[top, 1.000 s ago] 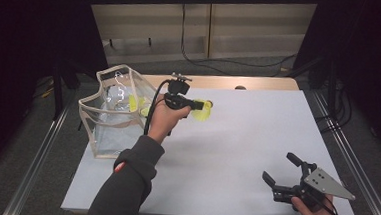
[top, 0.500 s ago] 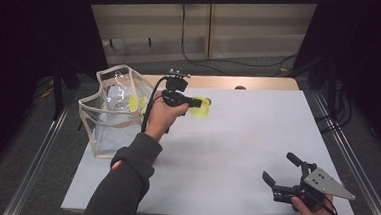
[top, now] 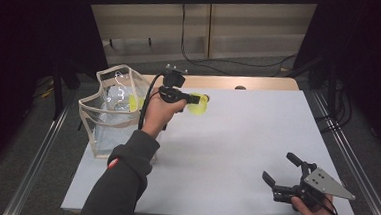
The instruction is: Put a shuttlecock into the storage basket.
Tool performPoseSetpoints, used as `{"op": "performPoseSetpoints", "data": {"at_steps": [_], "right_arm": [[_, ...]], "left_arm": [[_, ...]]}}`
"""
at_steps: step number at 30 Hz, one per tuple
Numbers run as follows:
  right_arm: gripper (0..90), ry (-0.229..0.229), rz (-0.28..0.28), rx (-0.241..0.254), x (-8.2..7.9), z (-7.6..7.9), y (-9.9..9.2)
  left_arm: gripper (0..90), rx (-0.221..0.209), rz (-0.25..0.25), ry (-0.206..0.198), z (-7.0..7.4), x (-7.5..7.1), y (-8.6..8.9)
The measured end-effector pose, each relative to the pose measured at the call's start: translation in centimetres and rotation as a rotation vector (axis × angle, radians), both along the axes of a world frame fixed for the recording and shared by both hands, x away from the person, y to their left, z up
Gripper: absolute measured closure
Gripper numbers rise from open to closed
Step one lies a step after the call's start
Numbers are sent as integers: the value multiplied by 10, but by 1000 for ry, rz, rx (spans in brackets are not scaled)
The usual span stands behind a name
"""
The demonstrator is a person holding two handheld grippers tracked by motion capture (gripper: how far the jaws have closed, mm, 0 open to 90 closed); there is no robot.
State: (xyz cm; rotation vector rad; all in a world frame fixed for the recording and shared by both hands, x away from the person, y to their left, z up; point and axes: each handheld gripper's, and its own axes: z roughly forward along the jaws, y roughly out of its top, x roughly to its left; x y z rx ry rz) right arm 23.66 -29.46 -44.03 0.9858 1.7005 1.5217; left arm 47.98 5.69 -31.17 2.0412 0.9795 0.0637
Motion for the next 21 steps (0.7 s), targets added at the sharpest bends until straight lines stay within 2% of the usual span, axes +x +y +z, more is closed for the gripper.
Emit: {"op": "performPoseSetpoints", "data": {"at_steps": [21], "right_arm": [[14,0,-1,3,0,0,0]], "left_arm": [[871,14,16,1,13,0,9]]}}
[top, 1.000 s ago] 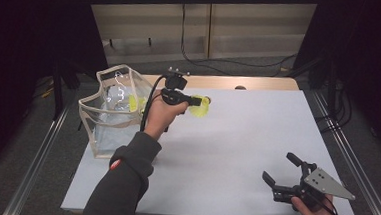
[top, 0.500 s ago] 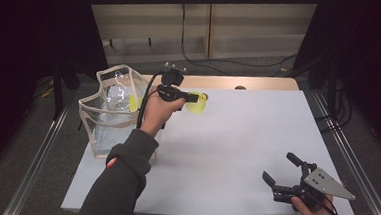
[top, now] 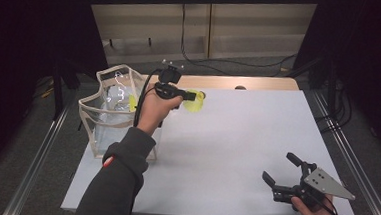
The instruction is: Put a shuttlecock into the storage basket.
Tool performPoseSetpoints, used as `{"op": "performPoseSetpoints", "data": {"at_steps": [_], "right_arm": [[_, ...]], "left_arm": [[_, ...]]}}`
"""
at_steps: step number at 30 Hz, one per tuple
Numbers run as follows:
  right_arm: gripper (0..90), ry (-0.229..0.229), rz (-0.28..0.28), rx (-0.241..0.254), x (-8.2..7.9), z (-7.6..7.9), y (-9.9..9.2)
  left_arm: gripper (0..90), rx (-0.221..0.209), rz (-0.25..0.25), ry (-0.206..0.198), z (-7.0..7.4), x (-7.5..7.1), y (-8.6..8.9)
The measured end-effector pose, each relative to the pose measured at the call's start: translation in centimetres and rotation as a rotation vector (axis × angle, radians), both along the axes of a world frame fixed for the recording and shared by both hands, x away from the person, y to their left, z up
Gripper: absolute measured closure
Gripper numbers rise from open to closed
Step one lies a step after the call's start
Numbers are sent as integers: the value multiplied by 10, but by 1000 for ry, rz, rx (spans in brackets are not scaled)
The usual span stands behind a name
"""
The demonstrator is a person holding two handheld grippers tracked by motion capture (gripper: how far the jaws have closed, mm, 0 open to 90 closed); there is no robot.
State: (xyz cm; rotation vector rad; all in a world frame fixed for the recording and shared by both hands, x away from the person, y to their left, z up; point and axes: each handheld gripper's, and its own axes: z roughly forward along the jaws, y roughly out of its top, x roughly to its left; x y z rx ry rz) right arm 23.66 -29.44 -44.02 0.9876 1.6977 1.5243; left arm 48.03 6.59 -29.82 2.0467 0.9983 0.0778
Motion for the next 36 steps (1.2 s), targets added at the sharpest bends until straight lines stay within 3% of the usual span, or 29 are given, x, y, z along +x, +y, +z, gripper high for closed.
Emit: {"op": "performPoseSetpoints", "data": {"at_steps": [36], "right_arm": [[14,2,1,-1,0,0,0]], "left_arm": [[871,19,30,-3,24,-1,19]]}}
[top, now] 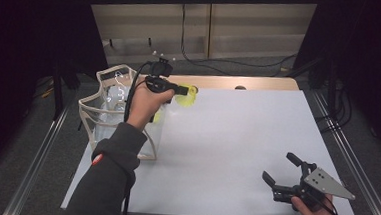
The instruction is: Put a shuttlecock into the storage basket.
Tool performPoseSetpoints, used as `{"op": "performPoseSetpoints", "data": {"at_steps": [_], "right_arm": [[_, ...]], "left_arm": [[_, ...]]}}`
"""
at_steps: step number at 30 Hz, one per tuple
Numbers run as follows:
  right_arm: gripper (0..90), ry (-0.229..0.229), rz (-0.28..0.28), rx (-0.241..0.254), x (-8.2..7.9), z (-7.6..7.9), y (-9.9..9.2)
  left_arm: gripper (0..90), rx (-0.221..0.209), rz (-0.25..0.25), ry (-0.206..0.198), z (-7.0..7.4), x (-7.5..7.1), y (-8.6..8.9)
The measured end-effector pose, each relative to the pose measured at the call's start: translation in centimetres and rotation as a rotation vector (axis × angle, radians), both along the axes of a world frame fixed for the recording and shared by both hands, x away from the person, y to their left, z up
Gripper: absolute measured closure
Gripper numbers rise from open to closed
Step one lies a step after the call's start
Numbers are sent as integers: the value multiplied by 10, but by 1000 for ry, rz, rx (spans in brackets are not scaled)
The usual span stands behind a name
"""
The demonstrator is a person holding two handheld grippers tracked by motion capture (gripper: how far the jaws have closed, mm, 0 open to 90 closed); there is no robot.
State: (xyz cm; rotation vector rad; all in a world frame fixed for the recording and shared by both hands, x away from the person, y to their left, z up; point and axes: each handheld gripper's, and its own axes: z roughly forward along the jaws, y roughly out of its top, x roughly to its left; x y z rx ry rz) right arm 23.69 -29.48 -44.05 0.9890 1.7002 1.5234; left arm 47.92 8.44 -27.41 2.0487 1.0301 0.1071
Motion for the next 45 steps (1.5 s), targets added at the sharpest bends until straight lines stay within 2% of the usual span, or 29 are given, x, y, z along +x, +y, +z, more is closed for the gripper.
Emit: {"op": "performPoseSetpoints", "data": {"at_steps": [33,45], "right_arm": [[14,-1,-1,-1,0,0,0],[14,-2,-1,-2,0,0,0]], "left_arm": [[872,15,48,2,17,3,23],[871,22,57,-2,27,1,31]]}}
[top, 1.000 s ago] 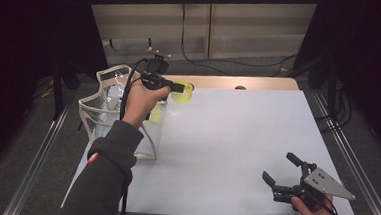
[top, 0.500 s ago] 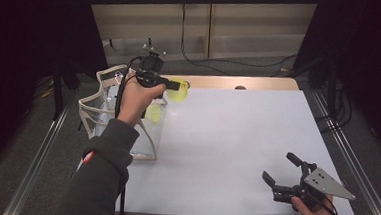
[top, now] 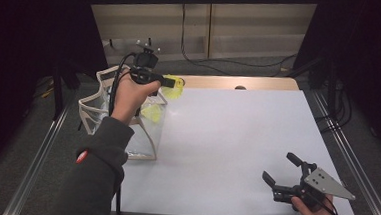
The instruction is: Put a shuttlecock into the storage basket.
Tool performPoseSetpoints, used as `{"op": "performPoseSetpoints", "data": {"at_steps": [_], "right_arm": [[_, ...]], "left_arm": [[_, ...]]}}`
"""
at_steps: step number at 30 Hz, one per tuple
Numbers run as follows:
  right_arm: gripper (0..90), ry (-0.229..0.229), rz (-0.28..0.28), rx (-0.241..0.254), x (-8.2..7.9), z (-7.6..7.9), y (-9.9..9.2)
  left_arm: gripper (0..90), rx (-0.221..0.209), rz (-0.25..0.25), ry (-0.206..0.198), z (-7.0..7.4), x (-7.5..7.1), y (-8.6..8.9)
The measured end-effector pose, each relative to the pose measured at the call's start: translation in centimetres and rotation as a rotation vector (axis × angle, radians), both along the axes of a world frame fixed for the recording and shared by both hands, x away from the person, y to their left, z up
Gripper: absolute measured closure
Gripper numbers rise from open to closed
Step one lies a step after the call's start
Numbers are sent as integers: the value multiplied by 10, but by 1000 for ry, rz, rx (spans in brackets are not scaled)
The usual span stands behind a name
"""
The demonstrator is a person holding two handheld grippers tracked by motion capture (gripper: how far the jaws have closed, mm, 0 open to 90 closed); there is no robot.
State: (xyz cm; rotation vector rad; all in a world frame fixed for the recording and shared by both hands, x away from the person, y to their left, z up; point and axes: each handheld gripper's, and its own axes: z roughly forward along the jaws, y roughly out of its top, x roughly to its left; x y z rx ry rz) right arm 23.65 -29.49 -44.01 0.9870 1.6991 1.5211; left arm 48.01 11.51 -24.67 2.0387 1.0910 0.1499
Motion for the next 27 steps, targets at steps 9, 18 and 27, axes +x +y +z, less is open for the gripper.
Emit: {"op": "performPoseSetpoints", "data": {"at_steps": [9,18,27], "right_arm": [[13,-4,-1,-2,0,0,0],[13,-1,-3,0,0,0,0],[13,-1,-1,-1,0,0,0]], "left_arm": [[872,9,9,-2,4,0,6],[871,11,13,-4,9,-1,10],[871,11,23,-1,13,0,18]]}}
